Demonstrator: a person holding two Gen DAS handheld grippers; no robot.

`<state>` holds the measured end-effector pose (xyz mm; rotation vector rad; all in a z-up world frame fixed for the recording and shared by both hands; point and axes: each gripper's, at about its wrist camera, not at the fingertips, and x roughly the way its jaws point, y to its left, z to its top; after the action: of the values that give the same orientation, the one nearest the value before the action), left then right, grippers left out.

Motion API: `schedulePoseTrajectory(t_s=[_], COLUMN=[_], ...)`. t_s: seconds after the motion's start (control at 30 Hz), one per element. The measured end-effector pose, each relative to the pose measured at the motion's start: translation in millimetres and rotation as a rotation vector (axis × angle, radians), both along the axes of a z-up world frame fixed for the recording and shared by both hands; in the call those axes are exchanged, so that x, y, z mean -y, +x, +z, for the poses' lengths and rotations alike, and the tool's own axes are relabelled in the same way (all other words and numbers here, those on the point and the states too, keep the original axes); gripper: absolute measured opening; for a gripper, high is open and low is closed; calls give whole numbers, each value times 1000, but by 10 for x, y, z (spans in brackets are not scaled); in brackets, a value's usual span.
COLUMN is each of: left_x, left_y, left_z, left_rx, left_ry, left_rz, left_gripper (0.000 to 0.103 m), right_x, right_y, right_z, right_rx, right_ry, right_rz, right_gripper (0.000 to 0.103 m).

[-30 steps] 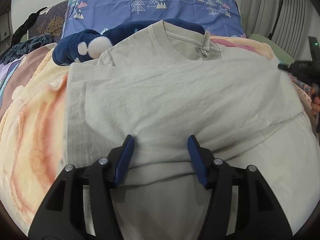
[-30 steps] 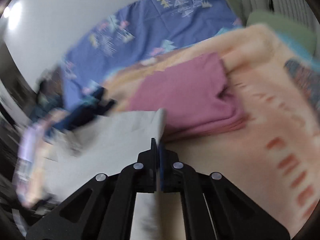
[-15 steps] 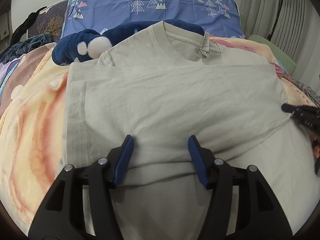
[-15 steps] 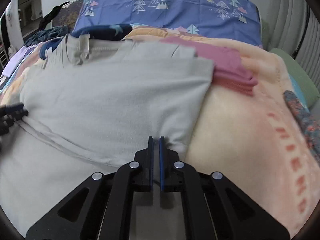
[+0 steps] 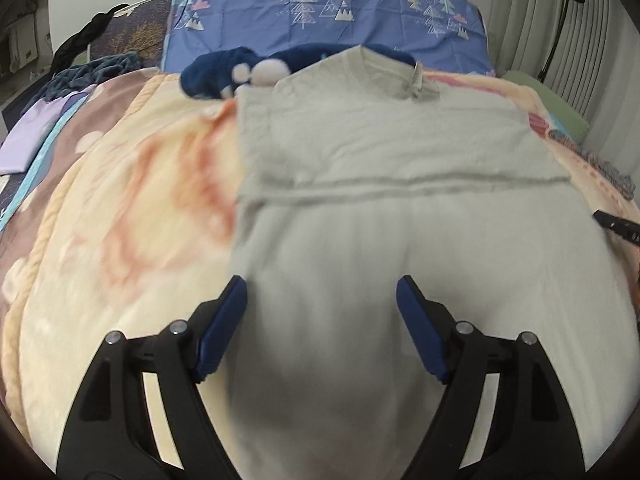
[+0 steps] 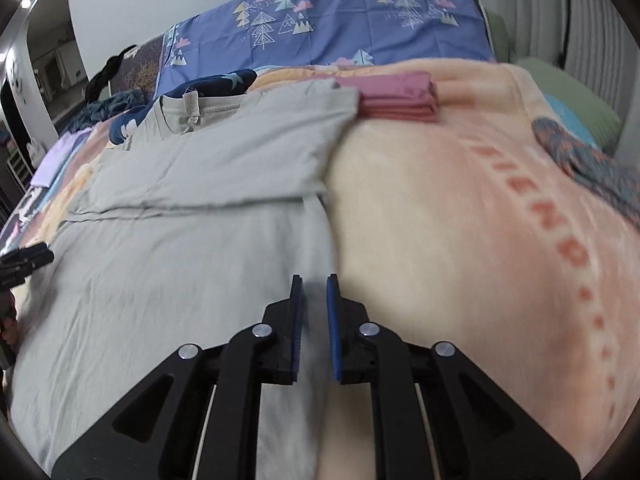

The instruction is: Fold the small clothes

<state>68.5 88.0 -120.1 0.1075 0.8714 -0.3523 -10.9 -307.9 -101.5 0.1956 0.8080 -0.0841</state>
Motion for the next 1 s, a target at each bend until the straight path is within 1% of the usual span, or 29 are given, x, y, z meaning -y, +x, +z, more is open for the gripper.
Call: schedulePoseTrajectory(t_s=[0.1, 0.2, 0.33, 0.4, 0.5, 0.63, 0.77, 0.83, 0.93, 1.0], left_x=[-145, -259, -395, -487, -604, -717, -851, -910, -979, -996], left_y=[-212, -393, -574, -663, -838, -1135, -1405, -1481, -1546, -1622], left_z=[-122, -152, -165, -169, -173, -184, -169, -177, -175, -166], left_rx=[-57, -80, -110, -124, -144, -172, -222, -245, -277, -284], left_ry=[32, 6, -48, -90, -150, -173, -250, -287, -322, -328], left_rz=[-15, -32, -42, -49, -64, -103, -145, -160, -171, -188], left_gripper=[79, 79, 79, 79, 78, 78, 78, 78, 78, 78], right_x=[43, 51, 26, 31, 18, 31, 37, 42, 48, 38], right_y=[-297, -496, -709, -831, -1051, -1375, -1728, -1816, -1885, -1962], right_z=[-67, -115, -135, -160, -207, -253, -308, -335, -329, -300], right_rx=[-8, -14, -25, -31, -33, -44, -47, -47, -58, -67], right_ry=[73, 139, 222, 254, 310, 395, 483, 520, 557, 562], right_rz=[12, 24, 46, 59, 73, 84, 99, 111, 115, 132], right_gripper=[16, 19, 20, 24, 25, 26, 26, 28, 28, 30])
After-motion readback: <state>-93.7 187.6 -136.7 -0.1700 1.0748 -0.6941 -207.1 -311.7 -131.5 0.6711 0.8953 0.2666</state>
